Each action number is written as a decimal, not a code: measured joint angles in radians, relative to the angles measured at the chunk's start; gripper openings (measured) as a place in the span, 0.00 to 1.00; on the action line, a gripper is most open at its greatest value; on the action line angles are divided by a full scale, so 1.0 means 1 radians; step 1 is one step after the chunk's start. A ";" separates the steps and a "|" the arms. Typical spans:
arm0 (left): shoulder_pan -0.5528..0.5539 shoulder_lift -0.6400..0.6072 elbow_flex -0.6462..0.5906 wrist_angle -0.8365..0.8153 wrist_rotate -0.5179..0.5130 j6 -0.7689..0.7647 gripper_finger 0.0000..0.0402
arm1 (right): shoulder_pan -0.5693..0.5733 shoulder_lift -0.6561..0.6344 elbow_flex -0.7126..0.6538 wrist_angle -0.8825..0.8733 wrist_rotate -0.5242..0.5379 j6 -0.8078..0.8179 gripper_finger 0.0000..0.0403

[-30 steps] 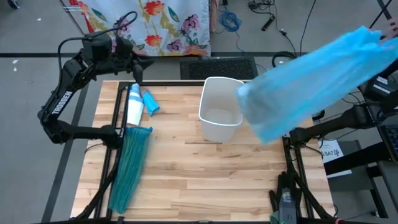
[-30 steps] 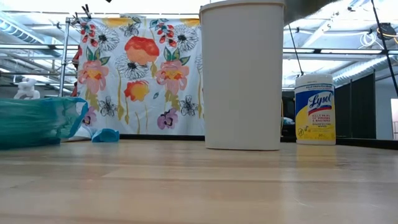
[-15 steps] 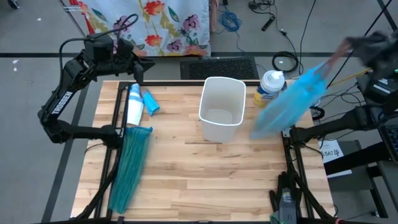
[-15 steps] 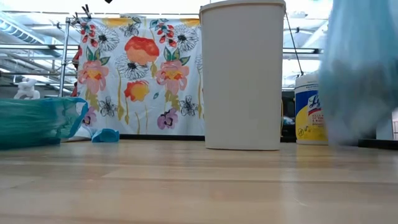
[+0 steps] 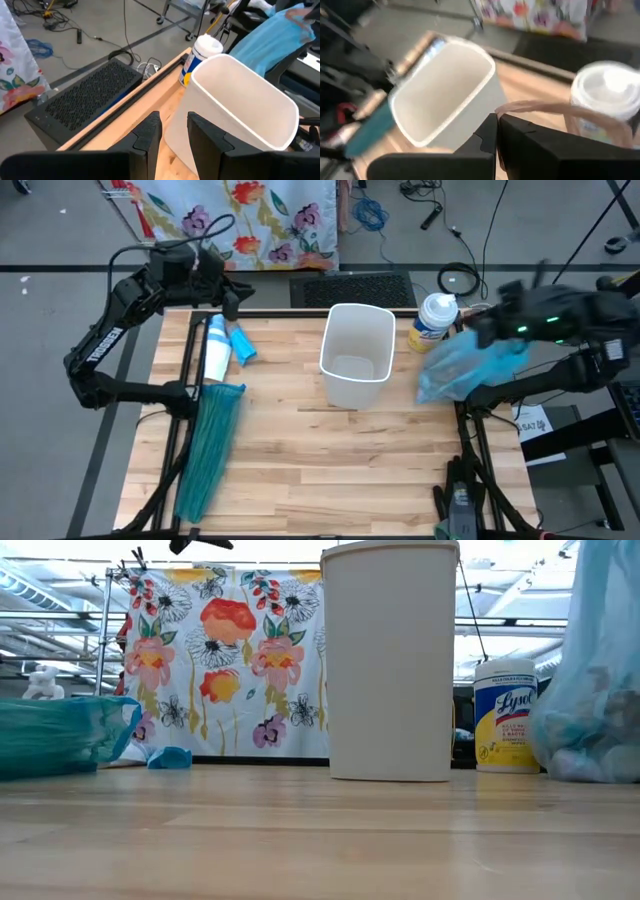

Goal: Place trash/remove bag and relplace
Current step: Remove the light blue trash bag from the white trash bin

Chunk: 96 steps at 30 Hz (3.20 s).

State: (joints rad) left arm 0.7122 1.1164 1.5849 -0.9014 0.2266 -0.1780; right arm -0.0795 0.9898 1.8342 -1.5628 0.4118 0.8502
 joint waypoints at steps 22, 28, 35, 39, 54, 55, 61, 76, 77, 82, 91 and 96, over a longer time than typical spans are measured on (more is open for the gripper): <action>-0.014 0.006 -0.140 0.124 -0.060 0.129 0.25 | -0.030 0.162 -0.086 1.316 -0.226 -0.442 0.00; -0.007 0.006 -0.140 0.134 -0.059 0.190 0.25 | -0.038 0.196 0.119 1.018 -0.062 -0.492 0.00; 0.025 0.006 -0.140 0.130 -0.059 0.248 0.25 | -0.038 0.210 0.155 0.223 0.279 -0.068 0.00; 0.047 0.006 -0.140 0.129 -0.059 0.289 0.25 | -0.029 0.223 0.080 -0.006 0.218 0.237 0.00; 0.061 0.007 -0.140 0.096 -0.023 0.291 0.25 | 0.007 0.256 -0.660 0.246 -0.257 0.560 0.00; 0.061 0.007 -0.140 0.092 -0.023 0.291 0.25 | 0.010 0.254 -0.709 0.317 -0.259 0.555 0.00; 0.061 0.007 -0.140 0.076 -0.022 0.288 0.25 | 0.002 0.255 -1.013 0.767 -0.253 0.526 0.00; 0.056 0.008 -0.140 0.016 -0.022 0.183 0.25 | 0.023 0.309 -1.581 1.627 0.140 0.525 0.00; 0.055 0.007 -0.140 0.018 -0.022 0.183 0.25 | 0.023 0.316 -1.604 1.677 0.137 0.524 0.00; 0.053 0.007 -0.139 0.042 -0.022 0.157 0.25 | 0.022 0.298 -1.635 1.738 0.071 0.495 0.01; 0.053 0.007 -0.139 0.047 -0.022 0.104 0.25 | 0.001 0.215 -1.571 1.697 -0.041 0.337 0.22; 0.051 0.007 -0.139 0.047 -0.022 0.052 0.25 | -0.027 0.169 -1.566 1.697 -0.192 0.328 0.37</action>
State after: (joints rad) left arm 0.7628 1.1236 1.4456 -0.8547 0.2047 -0.1257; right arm -0.1068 1.1584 0.2684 0.1346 0.2202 1.1784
